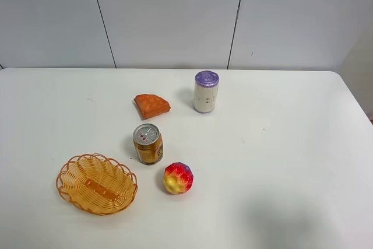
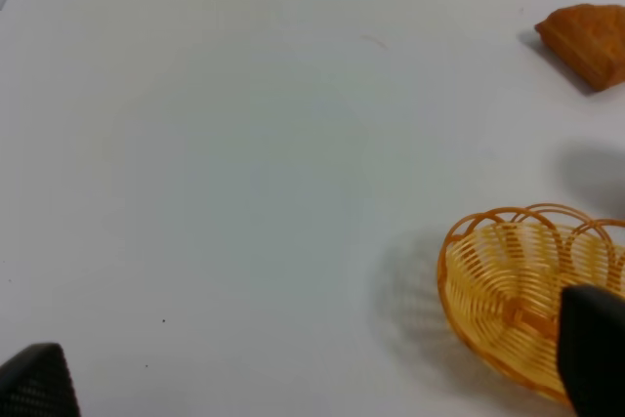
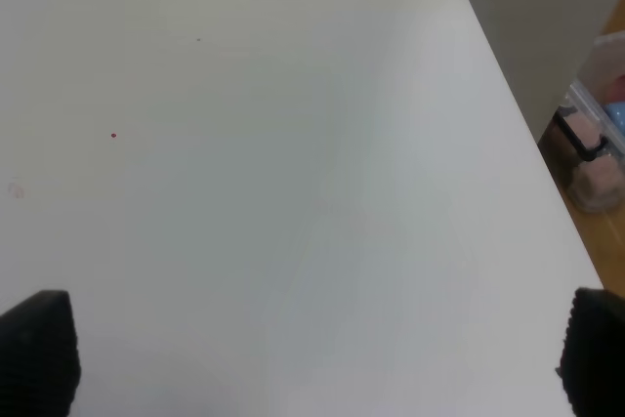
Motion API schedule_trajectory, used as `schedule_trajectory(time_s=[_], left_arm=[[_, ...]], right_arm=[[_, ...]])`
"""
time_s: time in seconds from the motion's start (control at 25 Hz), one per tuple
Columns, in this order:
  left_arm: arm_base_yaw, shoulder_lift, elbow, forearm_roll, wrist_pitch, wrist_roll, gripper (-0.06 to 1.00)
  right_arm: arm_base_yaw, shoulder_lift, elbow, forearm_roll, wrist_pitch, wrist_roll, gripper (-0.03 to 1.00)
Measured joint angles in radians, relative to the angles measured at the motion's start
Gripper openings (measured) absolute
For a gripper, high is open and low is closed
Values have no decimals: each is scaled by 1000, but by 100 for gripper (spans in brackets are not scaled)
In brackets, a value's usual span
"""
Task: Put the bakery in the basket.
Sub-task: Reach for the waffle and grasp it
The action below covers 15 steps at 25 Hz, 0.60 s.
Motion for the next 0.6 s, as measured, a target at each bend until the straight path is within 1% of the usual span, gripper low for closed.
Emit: schedule_trajectory(time_s=[0.6], left_arm=[[0,0,0,0,0,0,99]], right_arm=[[0,0,0,0,0,0,99]])
